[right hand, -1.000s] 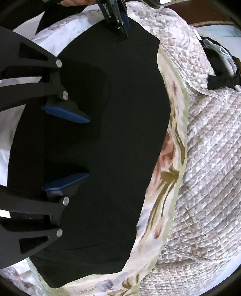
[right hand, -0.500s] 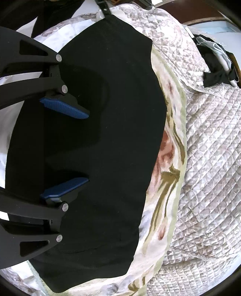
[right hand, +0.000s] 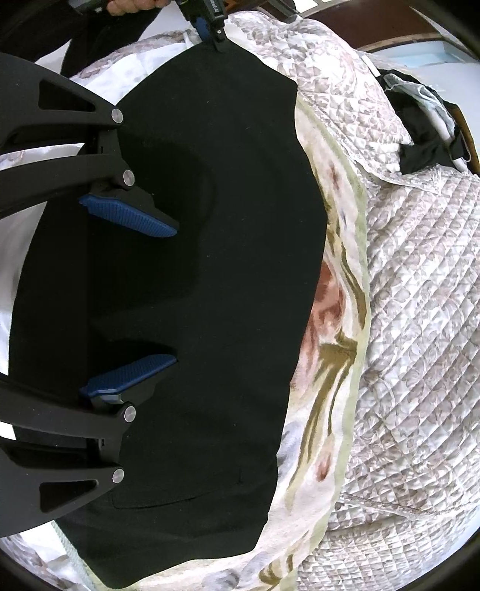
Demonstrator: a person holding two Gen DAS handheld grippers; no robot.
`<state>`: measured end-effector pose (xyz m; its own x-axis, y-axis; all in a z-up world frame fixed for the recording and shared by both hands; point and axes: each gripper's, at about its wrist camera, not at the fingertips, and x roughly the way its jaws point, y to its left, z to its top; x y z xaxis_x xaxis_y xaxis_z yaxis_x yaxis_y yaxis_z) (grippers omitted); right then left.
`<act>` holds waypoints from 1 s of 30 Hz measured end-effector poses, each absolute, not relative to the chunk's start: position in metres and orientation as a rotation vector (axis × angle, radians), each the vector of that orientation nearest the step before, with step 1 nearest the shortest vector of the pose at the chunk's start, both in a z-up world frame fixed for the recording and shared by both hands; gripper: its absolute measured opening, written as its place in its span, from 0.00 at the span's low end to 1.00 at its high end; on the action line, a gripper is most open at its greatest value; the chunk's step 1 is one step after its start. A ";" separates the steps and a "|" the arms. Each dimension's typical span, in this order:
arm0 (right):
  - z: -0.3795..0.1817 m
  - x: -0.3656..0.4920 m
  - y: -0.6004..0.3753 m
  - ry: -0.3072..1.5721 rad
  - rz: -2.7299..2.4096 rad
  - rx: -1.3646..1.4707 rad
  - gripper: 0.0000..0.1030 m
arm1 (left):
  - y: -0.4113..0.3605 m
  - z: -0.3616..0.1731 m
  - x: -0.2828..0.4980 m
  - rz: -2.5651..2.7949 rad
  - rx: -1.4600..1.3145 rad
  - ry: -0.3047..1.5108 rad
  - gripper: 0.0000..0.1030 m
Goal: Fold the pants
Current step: 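Grasp the pants edge with the left gripper and lift it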
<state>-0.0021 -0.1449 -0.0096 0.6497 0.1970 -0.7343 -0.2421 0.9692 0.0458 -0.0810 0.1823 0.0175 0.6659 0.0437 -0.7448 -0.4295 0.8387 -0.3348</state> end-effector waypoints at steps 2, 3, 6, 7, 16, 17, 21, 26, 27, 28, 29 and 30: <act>-0.009 -0.002 -0.145 0.827 0.249 -0.059 0.64 | 0.176 0.026 -0.085 0.296 -0.448 0.777 0.47; -0.009 -0.002 -0.145 0.827 0.248 -0.063 0.64 | 0.172 0.031 -0.089 0.289 -0.419 0.751 0.47; -0.010 -0.001 -0.145 0.827 0.246 -0.063 0.64 | 0.168 0.036 -0.086 0.250 -0.402 0.733 0.47; -0.010 -0.001 -0.144 0.825 0.247 -0.062 0.64 | 0.171 0.034 -0.083 0.249 -0.413 0.742 0.47; -0.009 -0.001 -0.145 0.825 0.252 -0.052 0.64 | 0.179 0.024 -0.067 0.267 -0.449 0.767 0.46; -0.009 -0.002 -0.145 0.824 0.253 -0.047 0.64 | 0.179 0.024 -0.063 0.279 -0.441 0.771 0.41; -0.007 -0.002 -0.147 0.821 0.255 -0.037 0.64 | 0.182 0.027 -0.050 0.320 -0.397 0.784 0.07; -0.001 -0.002 -0.151 0.813 0.243 -0.012 0.64 | 0.160 0.052 -0.045 0.248 -0.331 0.754 0.06; 0.000 -0.002 -0.154 0.809 0.240 -0.003 0.64 | 0.153 0.059 -0.043 0.221 -0.318 0.747 0.06; 0.002 -0.002 -0.154 0.808 0.238 0.003 0.64 | 0.144 0.068 -0.040 0.188 -0.303 0.736 0.06; 0.003 -0.002 -0.157 0.805 0.237 0.016 0.64 | 0.135 0.075 -0.036 0.158 -0.296 0.730 0.06; 0.005 -0.002 -0.158 0.803 0.237 0.025 0.64 | 0.123 0.084 -0.030 0.109 -0.290 0.724 0.06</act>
